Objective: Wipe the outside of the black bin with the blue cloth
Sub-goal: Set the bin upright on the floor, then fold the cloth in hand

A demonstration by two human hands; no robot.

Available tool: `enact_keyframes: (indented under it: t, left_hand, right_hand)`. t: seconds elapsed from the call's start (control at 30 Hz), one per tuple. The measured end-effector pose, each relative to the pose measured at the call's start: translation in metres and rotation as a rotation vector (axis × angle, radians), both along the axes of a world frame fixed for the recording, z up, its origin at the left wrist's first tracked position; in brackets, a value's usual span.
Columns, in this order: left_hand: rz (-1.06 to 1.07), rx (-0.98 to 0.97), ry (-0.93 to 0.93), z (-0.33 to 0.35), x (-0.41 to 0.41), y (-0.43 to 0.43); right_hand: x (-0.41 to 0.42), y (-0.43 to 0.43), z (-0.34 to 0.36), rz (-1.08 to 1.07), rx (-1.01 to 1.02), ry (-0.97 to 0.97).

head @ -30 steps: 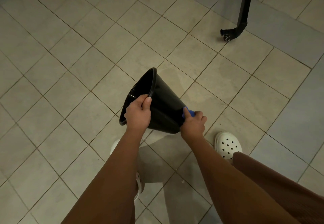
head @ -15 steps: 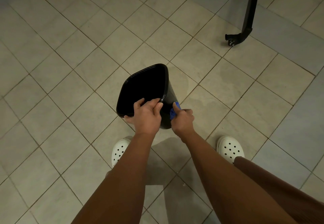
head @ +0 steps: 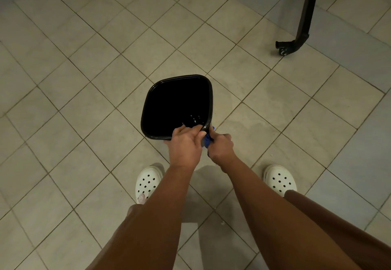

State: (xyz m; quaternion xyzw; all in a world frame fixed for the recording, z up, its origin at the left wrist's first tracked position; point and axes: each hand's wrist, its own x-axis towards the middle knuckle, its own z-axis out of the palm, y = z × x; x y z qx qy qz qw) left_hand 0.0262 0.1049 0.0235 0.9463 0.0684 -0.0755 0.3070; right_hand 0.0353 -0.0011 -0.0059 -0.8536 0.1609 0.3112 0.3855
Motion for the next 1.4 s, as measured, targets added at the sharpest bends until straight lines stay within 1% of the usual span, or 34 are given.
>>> enact_keyframes:
  t: [0.17, 0.27, 0.37, 0.47, 0.57, 0.7, 0.87, 1.03, 1.13, 1.23, 1.3, 1.4]
  left_hand:
    - [-0.072, 0.080, 0.097, -0.013, -0.007, -0.006]
    - [-0.073, 0.110, 0.169, -0.016, -0.012, -0.009]
    - [-0.077, 0.144, 0.223, -0.017, -0.014, -0.011]
    - [-0.080, 0.189, 0.273, -0.011, -0.014, -0.012]
    - [-0.083, 0.238, 0.326, -0.005, -0.014, -0.013]
    - [-0.086, 0.260, 0.346, -0.003, -0.013, -0.015]
    - [-0.081, 0.272, 0.346, -0.001, -0.013, -0.015]
    - [-0.095, 0.352, 0.372, 0.007, -0.010, -0.023]
    - [-0.076, 0.345, 0.294, 0.005, -0.008, -0.028]
    - [-0.060, 0.259, 0.109, 0.005, -0.005, -0.036]
    - [-0.034, 0.153, 0.034, 0.009, -0.001, -0.041]
    - [-0.012, -0.094, 0.135, 0.024, 0.008, -0.052]
  right_hand:
    - [-0.006, -0.010, 0.001, 0.090, -0.071, 0.017]
    - [-0.011, -0.012, -0.006, 0.213, -0.147, 0.035]
    - [-0.015, -0.015, -0.012, 0.281, -0.201, 0.064]
    - [-0.018, -0.018, -0.017, 0.282, -0.234, 0.081]
    - [-0.021, -0.022, -0.022, 0.258, -0.224, 0.097]
    - [-0.023, -0.022, -0.027, 0.200, -0.205, 0.086]
    - [-0.017, -0.025, -0.016, 0.064, -0.224, -0.012]
    - [-0.014, -0.037, -0.015, -0.299, 0.036, -0.100]
    - [-0.015, -0.046, -0.006, -0.521, 0.217, -0.105]
    - [-0.016, -0.054, 0.011, -0.736, 0.439, -0.114]
    - [-0.017, -0.057, 0.017, -0.819, 0.509, -0.136]
    - [-0.015, -0.061, 0.035, -0.874, 0.584, -0.179]
